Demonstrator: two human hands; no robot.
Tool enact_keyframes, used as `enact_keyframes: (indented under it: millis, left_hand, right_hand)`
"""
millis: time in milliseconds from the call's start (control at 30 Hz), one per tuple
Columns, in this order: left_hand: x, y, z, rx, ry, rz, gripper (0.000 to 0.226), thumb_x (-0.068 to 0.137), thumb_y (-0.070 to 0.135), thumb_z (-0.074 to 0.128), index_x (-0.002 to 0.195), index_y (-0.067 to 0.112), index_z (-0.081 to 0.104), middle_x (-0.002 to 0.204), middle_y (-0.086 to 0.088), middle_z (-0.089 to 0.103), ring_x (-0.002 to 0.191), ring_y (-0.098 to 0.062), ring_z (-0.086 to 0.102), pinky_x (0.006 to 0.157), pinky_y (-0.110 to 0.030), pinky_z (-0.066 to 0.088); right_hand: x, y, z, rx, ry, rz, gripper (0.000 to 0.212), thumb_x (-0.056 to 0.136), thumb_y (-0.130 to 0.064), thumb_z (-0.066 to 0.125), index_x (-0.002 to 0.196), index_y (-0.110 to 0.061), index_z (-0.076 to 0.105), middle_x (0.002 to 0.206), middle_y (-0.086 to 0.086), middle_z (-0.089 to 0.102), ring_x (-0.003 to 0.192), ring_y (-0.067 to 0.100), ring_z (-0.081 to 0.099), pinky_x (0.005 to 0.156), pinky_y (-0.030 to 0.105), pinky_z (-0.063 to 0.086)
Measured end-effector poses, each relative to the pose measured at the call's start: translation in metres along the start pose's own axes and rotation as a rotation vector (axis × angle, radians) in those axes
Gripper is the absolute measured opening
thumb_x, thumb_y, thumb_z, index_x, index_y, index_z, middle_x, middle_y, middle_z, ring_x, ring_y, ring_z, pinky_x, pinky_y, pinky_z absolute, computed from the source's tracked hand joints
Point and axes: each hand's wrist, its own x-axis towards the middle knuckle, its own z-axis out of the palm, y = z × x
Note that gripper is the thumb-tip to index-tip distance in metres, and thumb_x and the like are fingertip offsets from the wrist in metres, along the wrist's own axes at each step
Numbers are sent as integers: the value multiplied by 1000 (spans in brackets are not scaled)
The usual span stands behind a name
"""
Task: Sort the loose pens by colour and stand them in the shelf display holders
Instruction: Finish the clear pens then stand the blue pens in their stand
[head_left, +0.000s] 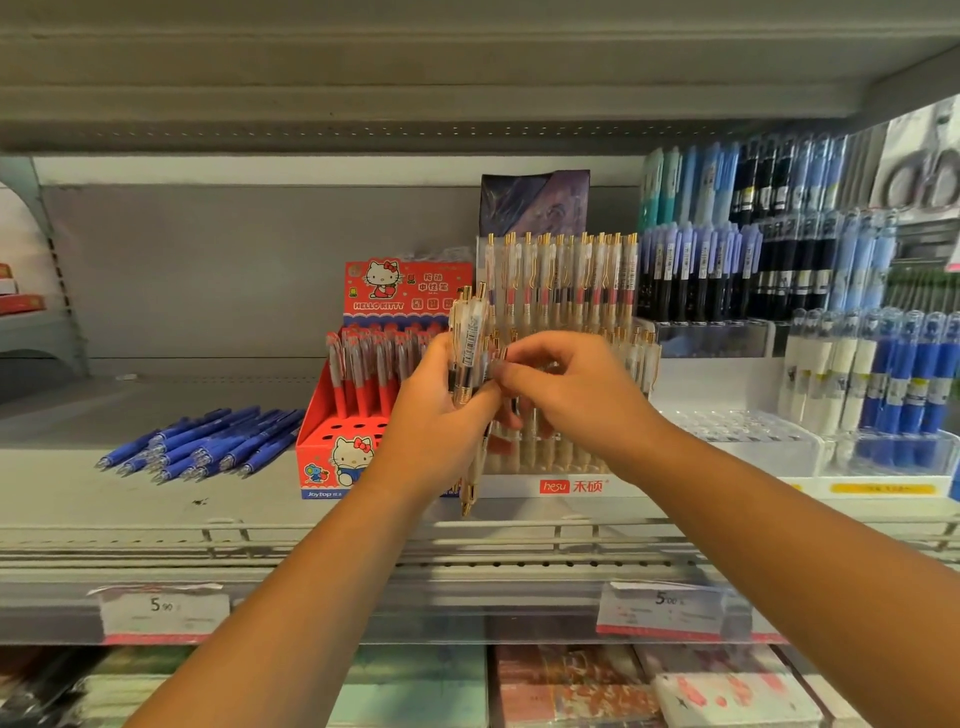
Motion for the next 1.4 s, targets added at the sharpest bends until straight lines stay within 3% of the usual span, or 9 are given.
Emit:
enact_keyframes:
  millis: [133, 300, 367, 467, 667, 800, 1000, 1200, 1400]
  left_hand:
    - [-1, 1, 1, -9, -22, 22, 26, 96, 6, 59, 117, 22, 57, 93, 2, 73, 78, -23, 72, 65, -29, 60]
    - [-2, 2, 2, -15, -42, 28, 22, 99, 14, 59, 119, 24, 56, 100, 16, 72, 81, -3, 71, 64, -12, 53]
    - [-1, 1, 2, -3, -26, 18, 24, 99, 17, 59, 119, 29, 56, 102, 21, 71, 85, 2, 70, 65, -10, 52]
    - [2, -3, 0, 47, 31, -2, 25, 96, 17, 62, 116, 32, 57, 104, 16, 72, 94, -4, 70, 75, -22, 57]
    - [1, -4, 0, 23, 51, -101, 25, 98, 8, 52, 103, 32, 54, 84, 1, 70, 61, -22, 70, 53, -40, 60]
    - [2, -2, -1, 139, 81, -32, 22, 99, 13, 54, 104, 35, 53, 77, 9, 69, 56, -6, 63, 50, -21, 53]
    - [1, 1, 1, 109, 124, 6, 23, 99, 15, 55, 102, 38, 53, 79, 15, 69, 54, -1, 60, 49, -16, 51]
    - [1, 1, 0, 108, 131, -7, 24, 100, 17, 56, 103, 41, 51, 82, 5, 69, 60, -13, 63, 52, -23, 56]
    - [3, 0, -2, 44, 137, -15, 15, 99, 14, 56, 104, 27, 51, 76, -10, 67, 51, -22, 55, 47, -33, 53]
  right_hand:
    - [-2, -4, 2, 135, -56, 64, 15, 94, -14, 63, 85, -14, 75, 64, 1, 67, 55, 17, 59, 47, 23, 46]
    - [-3, 2, 2, 195, 31, 116, 16, 95, -13, 62, 87, -8, 76, 74, 7, 69, 55, 6, 63, 50, 15, 48]
    - [-3, 5, 2, 177, 41, 141, 17, 96, -16, 61, 90, -8, 75, 83, 18, 70, 63, 17, 68, 56, 15, 51]
    - [1, 7, -2, 201, 99, 169, 19, 99, -18, 56, 95, -11, 73, 87, 3, 76, 78, 14, 72, 66, 20, 54]
    - [9, 0, -23, 251, 280, 32, 8, 97, -18, 61, 103, -14, 62, 87, 3, 75, 72, 13, 74, 57, 23, 58]
    - [14, -1, -32, 126, 387, -90, 13, 95, -18, 63, 104, -25, 56, 93, 2, 70, 69, 13, 74, 58, 33, 62]
    - [24, 8, -29, 9, 479, -89, 13, 93, -24, 66, 102, -22, 57, 93, -2, 66, 78, 15, 72, 61, 39, 62]
    - [27, 18, -15, -98, 452, -146, 15, 92, -25, 68, 100, -22, 56, 88, -9, 63, 82, 12, 68, 70, 41, 61]
    - [20, 29, -10, -228, 314, -179, 24, 82, -30, 78, 92, -24, 57, 80, -8, 61, 75, 14, 65, 68, 41, 60]
